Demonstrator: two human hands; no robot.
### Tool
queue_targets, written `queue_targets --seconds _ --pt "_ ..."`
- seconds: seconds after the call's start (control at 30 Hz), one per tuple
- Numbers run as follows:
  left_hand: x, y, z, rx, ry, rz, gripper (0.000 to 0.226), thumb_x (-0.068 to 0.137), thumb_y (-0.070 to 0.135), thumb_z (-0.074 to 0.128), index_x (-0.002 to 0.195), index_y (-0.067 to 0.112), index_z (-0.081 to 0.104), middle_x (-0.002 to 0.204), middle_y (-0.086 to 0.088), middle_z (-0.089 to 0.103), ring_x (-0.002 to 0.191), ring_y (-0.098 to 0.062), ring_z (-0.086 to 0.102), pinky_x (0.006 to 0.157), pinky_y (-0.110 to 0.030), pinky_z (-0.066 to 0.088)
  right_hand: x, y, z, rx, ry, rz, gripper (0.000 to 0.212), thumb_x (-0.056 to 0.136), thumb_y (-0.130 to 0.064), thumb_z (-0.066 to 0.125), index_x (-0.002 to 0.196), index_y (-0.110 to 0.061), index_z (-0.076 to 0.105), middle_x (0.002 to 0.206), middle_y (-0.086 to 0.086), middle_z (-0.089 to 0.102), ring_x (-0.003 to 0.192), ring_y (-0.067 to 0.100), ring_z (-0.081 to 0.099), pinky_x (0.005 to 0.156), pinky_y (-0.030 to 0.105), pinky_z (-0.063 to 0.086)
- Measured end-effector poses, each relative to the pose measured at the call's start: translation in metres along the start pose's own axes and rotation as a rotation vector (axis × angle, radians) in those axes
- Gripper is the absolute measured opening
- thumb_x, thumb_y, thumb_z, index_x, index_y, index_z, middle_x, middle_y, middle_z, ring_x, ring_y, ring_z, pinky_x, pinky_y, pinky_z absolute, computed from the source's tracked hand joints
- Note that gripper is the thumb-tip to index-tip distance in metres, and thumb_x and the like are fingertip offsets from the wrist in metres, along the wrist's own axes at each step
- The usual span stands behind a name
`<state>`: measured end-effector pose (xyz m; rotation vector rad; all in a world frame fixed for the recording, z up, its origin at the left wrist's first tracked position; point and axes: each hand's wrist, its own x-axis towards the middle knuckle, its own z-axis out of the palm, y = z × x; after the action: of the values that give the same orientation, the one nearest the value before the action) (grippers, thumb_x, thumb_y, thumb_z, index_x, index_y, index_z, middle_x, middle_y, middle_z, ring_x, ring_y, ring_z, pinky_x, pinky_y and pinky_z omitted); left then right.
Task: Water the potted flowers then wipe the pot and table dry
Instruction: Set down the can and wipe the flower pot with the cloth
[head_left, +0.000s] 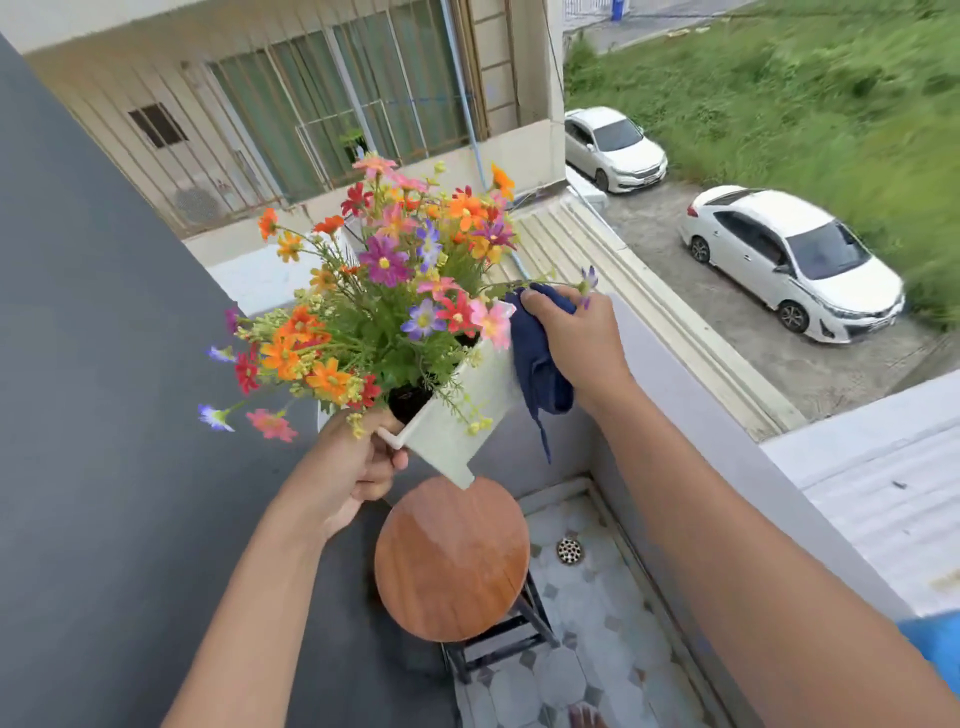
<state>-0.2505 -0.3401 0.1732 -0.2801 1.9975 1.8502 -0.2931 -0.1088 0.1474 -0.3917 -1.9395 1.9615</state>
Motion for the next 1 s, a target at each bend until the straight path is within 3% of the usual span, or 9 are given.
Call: queue_targets --seconds 0.3,0.4,0.47,0.53,0.57,0.6,0.7,0.9,1.0 --pt "-0.001 0.002 -0.019 0.189 -0.113 -0.04 0.02 0.066 0.024 0.051 0.072 0.005 0.046 0.043 -0.01 0.047 0.029 -0.006 0.019 0.038 -0.016 0.008 0.0 -0.003 -0.004 -0.006 -0.28 0.25 0.054 0.084 -0.042 0.068 0.083 0.011 0.058 0.071 0.006 0.048 0.067 0.019 0.044 0.064 0.03 0.033" --pt "0.0 -0.001 -0.021 0.168 -0.085 -0.052 0.018 0.066 0.022 0.051 0.07 0.007 0.043 0.042 -0.012 0.046 0.027 -0.006 0.019 0.042 -0.019 0.006 -0.009 -0.005 -0.011 0.058 -0.339 0.336 0.028 0.094 -0.022 0.062 0.07 -0.007 0.058 0.067 0.004 0.052 0.062 0.019 0.045 0.055 0.027 0.034" --pt "0.001 -0.003 -0.022 0.156 -0.057 -0.057 0.015 0.074 0.018 0.053 0.07 0.007 0.043 0.04 -0.012 0.046 0.026 -0.006 0.019 0.039 -0.016 0.008 -0.013 0.0 -0.015 0.1 -0.307 0.34 0.014 0.097 -0.015 0.06 0.097 -0.002 0.065 0.1 0.022 0.064 0.086 0.029 0.063 0.065 0.03 0.036" --pt "0.003 -0.003 -0.021 0.161 -0.041 -0.061 0.019 0.088 0.01 0.047 0.069 0.007 0.043 0.04 -0.012 0.046 0.026 -0.006 0.019 0.037 -0.014 0.009 -0.016 0.002 -0.011 0.11 -0.355 0.287 0.05 0.088 -0.024 0.068 0.121 0.011 0.054 0.114 0.027 0.059 0.13 0.039 0.048 0.073 0.034 0.03" --pt "0.005 -0.003 -0.021 0.165 -0.033 -0.061 0.021 0.09 0.008 0.043 0.069 0.008 0.043 0.04 -0.012 0.046 0.026 -0.006 0.019 0.037 -0.014 0.01 -0.015 0.005 -0.011 0.067 -0.4 0.253 0.061 0.077 -0.032 0.072 0.118 0.009 0.053 0.098 0.021 0.053 0.106 0.017 0.023 0.072 0.035 0.029" --pt "0.006 -0.003 -0.022 0.166 -0.022 -0.062 0.022 0.091 0.008 0.042 0.069 0.008 0.043 0.039 -0.011 0.045 0.027 -0.007 0.018 0.037 -0.013 0.01 -0.016 0.005 -0.01 0.016 -0.422 0.241 0.064 0.069 -0.037 0.072 0.111 0.009 0.054 0.089 0.013 0.047 0.08 0.026 0.045 0.069 0.035 0.03" --pt "0.009 -0.004 -0.022 0.165 0.01 -0.064 0.022 0.092 0.011 0.04 0.071 0.01 0.046 0.04 -0.009 0.044 0.031 -0.008 0.019 0.037 -0.013 0.01 -0.012 0.014 -0.005 -0.062 -0.348 0.255 0.038 0.08 -0.023 0.071 0.07 -0.008 0.038 0.064 0.003 0.029 0.057 0.015 0.029 0.056 0.031 0.022" --pt "0.024 -0.002 -0.015 -0.025 0.138 0.041 0.023 0.089 0.032 0.052 0.074 0.014 0.054 0.053 -0.003 0.045 0.034 -0.008 0.019 0.036 -0.014 0.012 -0.014 0.025 0.007 0.082 -0.099 0.298 0.047 0.079 -0.025 0.071 0.09 0.017 0.055 0.075 0.007 0.044 0.071 0.02 0.043 0.065 0.036 0.033" --pt "0.025 -0.007 -0.004 -0.187 0.25 0.105 0.013 0.089 0.023 0.049 0.082 0.012 0.051 0.065 -0.002 0.048 0.035 -0.008 0.025 0.036 -0.016 0.014 -0.018 0.028 0.011 0.099 -0.004 0.293 0.032 0.077 -0.019 0.066 0.067 0.002 0.044 0.065 0.003 0.037 0.062 0.012 0.035 0.062 0.034 0.026"
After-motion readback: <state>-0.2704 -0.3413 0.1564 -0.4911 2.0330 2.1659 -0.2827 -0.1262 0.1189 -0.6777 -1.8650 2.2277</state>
